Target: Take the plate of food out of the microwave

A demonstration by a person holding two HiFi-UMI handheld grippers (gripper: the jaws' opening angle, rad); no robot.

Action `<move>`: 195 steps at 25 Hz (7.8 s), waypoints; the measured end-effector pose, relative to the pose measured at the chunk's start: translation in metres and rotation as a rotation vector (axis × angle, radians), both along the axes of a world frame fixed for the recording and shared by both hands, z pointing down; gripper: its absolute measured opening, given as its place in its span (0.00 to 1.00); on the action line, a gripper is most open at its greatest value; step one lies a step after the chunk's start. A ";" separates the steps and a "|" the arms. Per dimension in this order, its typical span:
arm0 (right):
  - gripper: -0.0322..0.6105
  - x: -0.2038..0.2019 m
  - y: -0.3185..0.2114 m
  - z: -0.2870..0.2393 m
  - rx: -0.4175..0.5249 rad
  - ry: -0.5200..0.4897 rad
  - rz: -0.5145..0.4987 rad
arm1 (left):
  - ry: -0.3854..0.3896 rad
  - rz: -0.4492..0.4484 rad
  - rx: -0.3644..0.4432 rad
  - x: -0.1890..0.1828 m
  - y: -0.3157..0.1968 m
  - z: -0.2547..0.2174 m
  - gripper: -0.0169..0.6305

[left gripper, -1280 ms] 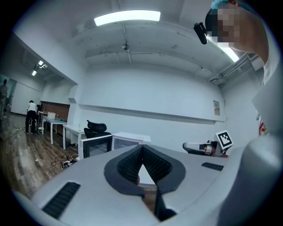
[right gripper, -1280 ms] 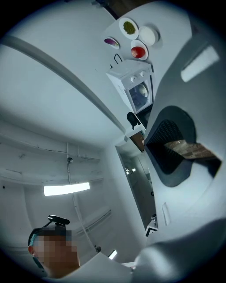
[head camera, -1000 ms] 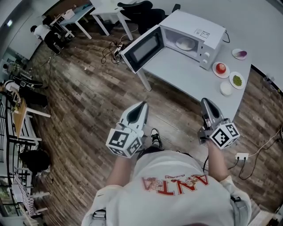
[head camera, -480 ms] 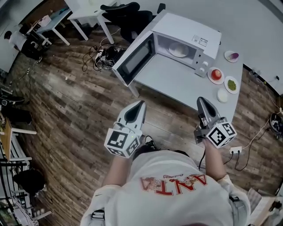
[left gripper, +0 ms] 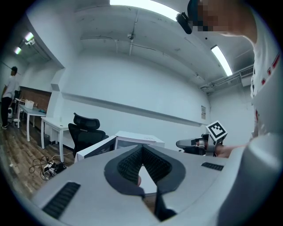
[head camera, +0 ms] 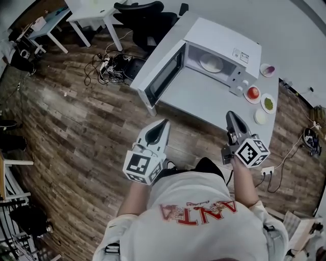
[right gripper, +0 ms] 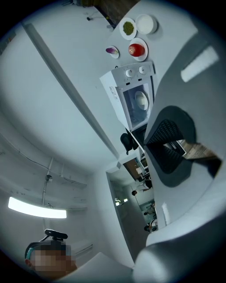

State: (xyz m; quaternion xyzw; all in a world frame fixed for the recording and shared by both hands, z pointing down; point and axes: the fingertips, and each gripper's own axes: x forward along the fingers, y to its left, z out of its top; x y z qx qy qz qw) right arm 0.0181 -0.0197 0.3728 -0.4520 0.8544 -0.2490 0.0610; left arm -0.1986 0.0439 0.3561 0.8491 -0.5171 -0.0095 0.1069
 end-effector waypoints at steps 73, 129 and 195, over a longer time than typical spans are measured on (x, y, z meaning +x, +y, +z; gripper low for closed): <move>0.14 0.029 -0.339 0.264 -0.672 -0.827 0.559 | -0.002 0.133 -0.202 0.071 -0.250 0.078 0.04; 0.08 0.025 -0.303 0.234 -0.539 -0.907 0.366 | 0.057 0.201 -0.245 0.086 -0.241 0.082 0.04; 0.39 0.186 -0.080 0.307 -0.769 -0.080 0.436 | 0.004 0.519 -0.223 0.207 -0.199 0.067 0.04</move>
